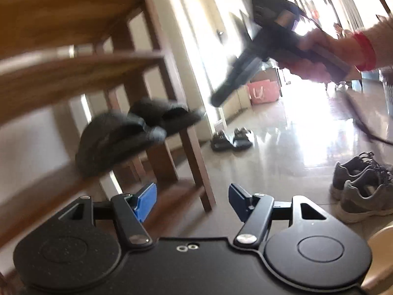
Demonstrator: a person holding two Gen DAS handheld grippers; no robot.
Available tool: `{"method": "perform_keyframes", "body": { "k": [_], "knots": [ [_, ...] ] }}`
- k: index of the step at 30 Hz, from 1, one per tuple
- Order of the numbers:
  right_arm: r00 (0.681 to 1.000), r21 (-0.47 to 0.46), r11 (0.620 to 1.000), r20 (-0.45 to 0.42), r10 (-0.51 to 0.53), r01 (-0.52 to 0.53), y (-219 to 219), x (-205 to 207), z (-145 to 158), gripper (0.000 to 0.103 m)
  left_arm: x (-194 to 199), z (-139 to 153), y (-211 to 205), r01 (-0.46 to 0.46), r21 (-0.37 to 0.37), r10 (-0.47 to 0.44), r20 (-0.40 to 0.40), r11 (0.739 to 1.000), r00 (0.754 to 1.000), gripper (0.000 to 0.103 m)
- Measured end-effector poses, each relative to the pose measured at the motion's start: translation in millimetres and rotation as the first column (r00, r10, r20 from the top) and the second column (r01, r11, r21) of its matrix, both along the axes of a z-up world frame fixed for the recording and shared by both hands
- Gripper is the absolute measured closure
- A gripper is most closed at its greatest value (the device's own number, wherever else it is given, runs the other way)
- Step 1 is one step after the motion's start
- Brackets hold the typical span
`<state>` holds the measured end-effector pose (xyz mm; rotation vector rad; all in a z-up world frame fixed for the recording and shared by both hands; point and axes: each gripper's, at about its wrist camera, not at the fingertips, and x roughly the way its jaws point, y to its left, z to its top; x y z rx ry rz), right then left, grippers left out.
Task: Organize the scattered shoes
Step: 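Insert the black slides onto the bench's upper shelf with the right tool, then open the right tool, releasing the black slides on the shelf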
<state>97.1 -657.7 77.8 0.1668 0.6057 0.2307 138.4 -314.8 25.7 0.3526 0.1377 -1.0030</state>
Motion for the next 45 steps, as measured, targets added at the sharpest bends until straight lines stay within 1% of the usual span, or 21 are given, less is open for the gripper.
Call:
{"method": "perform_keyframes", "body": {
  "k": [2, 4, 6, 8, 11, 14, 17, 20, 24, 32, 36, 40, 43, 45],
  "knots": [
    [0.999, -0.038, 0.999, -0.033, -0.007, 0.006, 5, 3, -10, 0.089, 10, 8, 5, -0.075, -0.069, 0.069, -0.079, 0.995, 0.994, 0.039],
    [0.999, -0.024, 0.999, -0.042, -0.023, 0.022, 6, 8, -14, 0.089, 17, 21, -3, -0.145, -0.121, 0.130, -0.129, 0.982, 0.983, 0.039],
    [0.998, 0.003, 0.999, -0.038, -0.042, 0.042, 2, 18, -14, 0.089, 22, 35, -18, -0.184, -0.145, 0.161, -0.156, 0.972, 0.975, 0.039],
    [0.998, 0.014, 0.998, -0.031, -0.058, 0.058, 0, 26, -13, 0.089, 25, 44, -32, -0.179, -0.154, 0.153, -0.167, 0.972, 0.974, 0.039],
    [0.997, 0.016, 0.998, -0.033, -0.066, 0.066, 0, 33, -12, 0.089, 28, 51, -51, -0.163, -0.142, 0.137, -0.178, 0.976, 0.974, 0.039],
    [0.997, 0.005, 0.997, -0.032, -0.073, 0.073, 1, 34, -14, 0.089, 29, 50, -60, -0.181, -0.147, 0.147, -0.213, 0.973, 0.966, 0.039],
    [0.996, 0.000, 0.997, -0.032, -0.078, 0.078, -1, 33, -14, 0.089, 26, 48, -66, -0.204, -0.141, 0.171, -0.213, 0.969, 0.962, 0.039],
    [0.996, -0.011, 0.996, -0.036, -0.086, 0.086, -3, 34, -16, 0.089, 24, 46, -69, -0.232, -0.135, 0.196, -0.235, 0.963, 0.952, 0.039],
    [0.995, -0.015, 0.996, -0.032, -0.092, 0.092, -7, 38, -17, 0.089, 26, 45, -76, -0.259, -0.127, 0.226, -0.226, 0.958, 0.947, 0.039],
    [0.995, -0.040, 0.995, -0.034, -0.092, 0.090, -1, 56, -19, 0.089, 47, 47, -93, -0.316, -0.106, 0.289, -0.212, 0.943, 0.933, 0.039],
    [0.994, -0.030, 0.995, -0.043, -0.101, 0.100, -2, 75, -20, 0.088, 61, 49, -102, -0.357, -0.093, 0.332, -0.209, 0.930, 0.920, 0.038],
    [0.993, -0.041, 0.993, -0.043, -0.111, 0.109, -2, 94, -20, 0.088, 76, 52, -110, -0.401, -0.082, 0.376, -0.214, 0.913, 0.901, 0.038],
    [0.990, -0.040, 0.990, -0.042, -0.133, 0.132, -2, 113, -21, 0.088, 88, 54, -117, -0.433, -0.077, 0.408, -0.219, 0.898, 0.886, 0.038],
    [0.988, -0.032, 0.988, -0.039, -0.151, 0.150, -3, 123, -23, 0.088, 89, 54, -117, -0.446, -0.084, 0.418, -0.229, 0.891, 0.879, 0.038]
  ]
}}
